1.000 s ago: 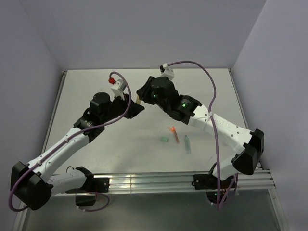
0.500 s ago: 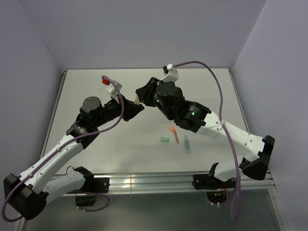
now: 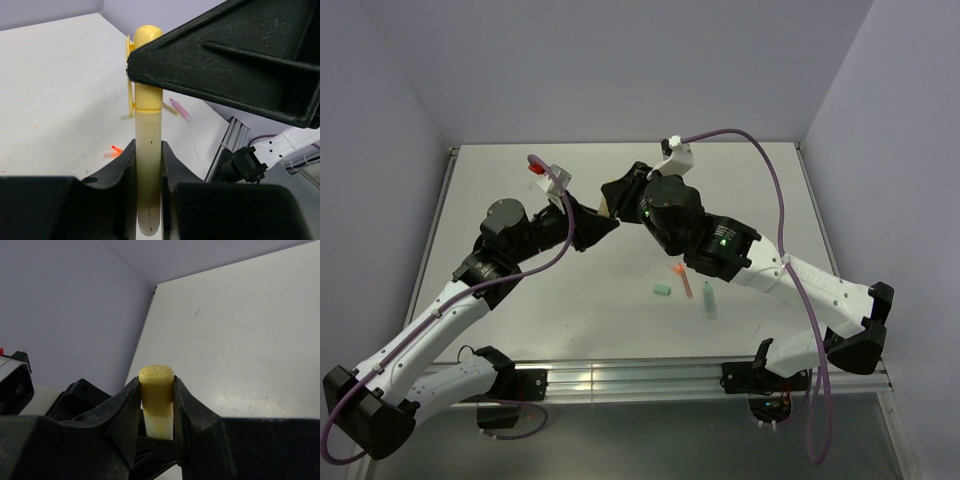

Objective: Insert the pens into the pen caps

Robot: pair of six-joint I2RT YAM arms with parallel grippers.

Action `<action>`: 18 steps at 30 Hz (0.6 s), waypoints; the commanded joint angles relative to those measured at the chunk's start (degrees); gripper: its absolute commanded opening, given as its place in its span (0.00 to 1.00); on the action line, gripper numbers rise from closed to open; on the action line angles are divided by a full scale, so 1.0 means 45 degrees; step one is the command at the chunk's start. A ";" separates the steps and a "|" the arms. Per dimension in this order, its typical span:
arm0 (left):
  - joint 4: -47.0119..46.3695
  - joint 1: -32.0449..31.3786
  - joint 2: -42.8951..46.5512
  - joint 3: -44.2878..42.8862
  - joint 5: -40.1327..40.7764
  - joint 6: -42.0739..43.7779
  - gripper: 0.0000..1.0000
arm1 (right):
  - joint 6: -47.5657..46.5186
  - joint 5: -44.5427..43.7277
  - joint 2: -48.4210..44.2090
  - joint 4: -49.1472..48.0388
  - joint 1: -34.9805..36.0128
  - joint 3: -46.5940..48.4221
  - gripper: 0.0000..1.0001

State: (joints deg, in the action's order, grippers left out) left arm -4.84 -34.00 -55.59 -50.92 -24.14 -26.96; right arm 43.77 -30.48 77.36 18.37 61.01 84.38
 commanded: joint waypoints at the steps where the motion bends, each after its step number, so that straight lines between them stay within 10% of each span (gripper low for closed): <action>1: -0.2947 0.0173 0.0382 -0.1478 0.1302 0.0112 0.00 | 0.0293 0.1520 0.0367 0.1991 0.1050 0.0077 0.00; 18: -0.3338 0.0173 -0.0360 -0.2552 0.1556 0.0190 0.00 | 0.0625 0.2085 0.0737 0.1952 0.1734 0.0058 0.00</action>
State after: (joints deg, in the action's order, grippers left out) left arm -2.92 -34.06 -56.73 -54.92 -24.18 -26.28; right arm 43.59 -34.09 77.45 16.99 62.50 85.76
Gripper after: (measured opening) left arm 0.210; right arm 0.356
